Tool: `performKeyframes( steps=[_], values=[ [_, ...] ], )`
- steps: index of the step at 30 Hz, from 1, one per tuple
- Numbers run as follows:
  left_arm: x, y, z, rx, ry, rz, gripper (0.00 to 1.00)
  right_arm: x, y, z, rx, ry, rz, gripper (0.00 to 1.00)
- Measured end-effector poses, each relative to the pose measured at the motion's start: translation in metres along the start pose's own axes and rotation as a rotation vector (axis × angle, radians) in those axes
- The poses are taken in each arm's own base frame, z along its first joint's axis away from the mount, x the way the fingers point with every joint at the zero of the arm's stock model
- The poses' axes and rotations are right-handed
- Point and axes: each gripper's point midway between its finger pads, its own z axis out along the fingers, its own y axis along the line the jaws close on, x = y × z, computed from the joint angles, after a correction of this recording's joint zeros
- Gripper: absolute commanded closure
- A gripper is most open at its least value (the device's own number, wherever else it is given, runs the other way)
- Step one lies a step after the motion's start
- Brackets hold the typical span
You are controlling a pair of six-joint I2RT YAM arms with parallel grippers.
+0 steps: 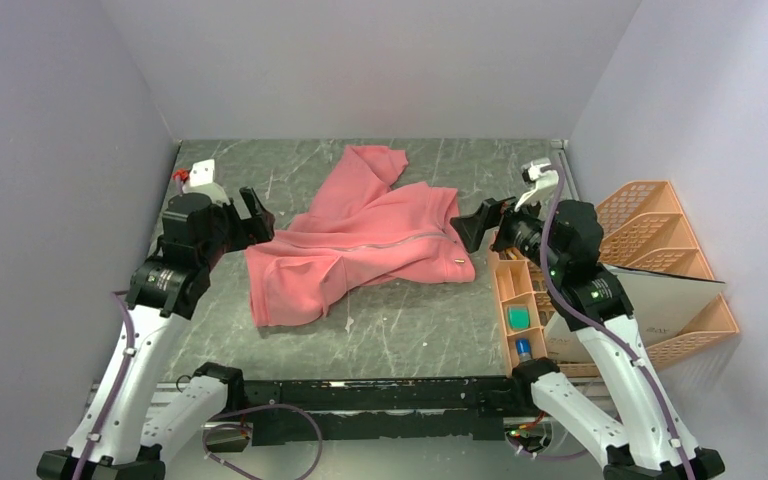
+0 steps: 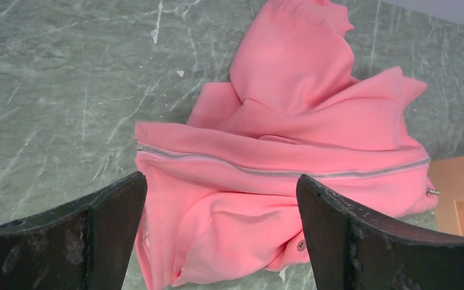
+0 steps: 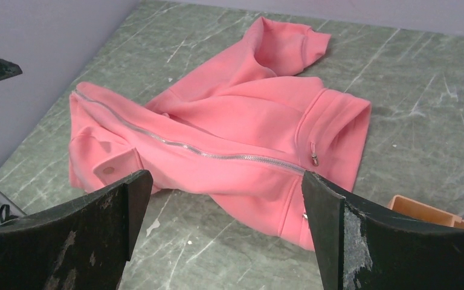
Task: Zip up the jacket
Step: Reset both arms
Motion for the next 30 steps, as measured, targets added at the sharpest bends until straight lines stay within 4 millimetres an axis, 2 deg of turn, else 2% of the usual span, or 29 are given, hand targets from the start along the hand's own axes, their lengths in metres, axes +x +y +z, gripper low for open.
performKeyframes(
  steps=[13,30],
  values=[
    [-0.025,0.004,-0.031,-0.006,-0.111,0.003,0.03,-0.005,-0.002,-0.009,0.021,-0.028,-0.034,0.0],
    [-0.025,0.006,-0.031,-0.031,-0.099,0.045,0.03,-0.004,-0.01,-0.008,0.056,-0.029,-0.05,0.0]
  ],
)
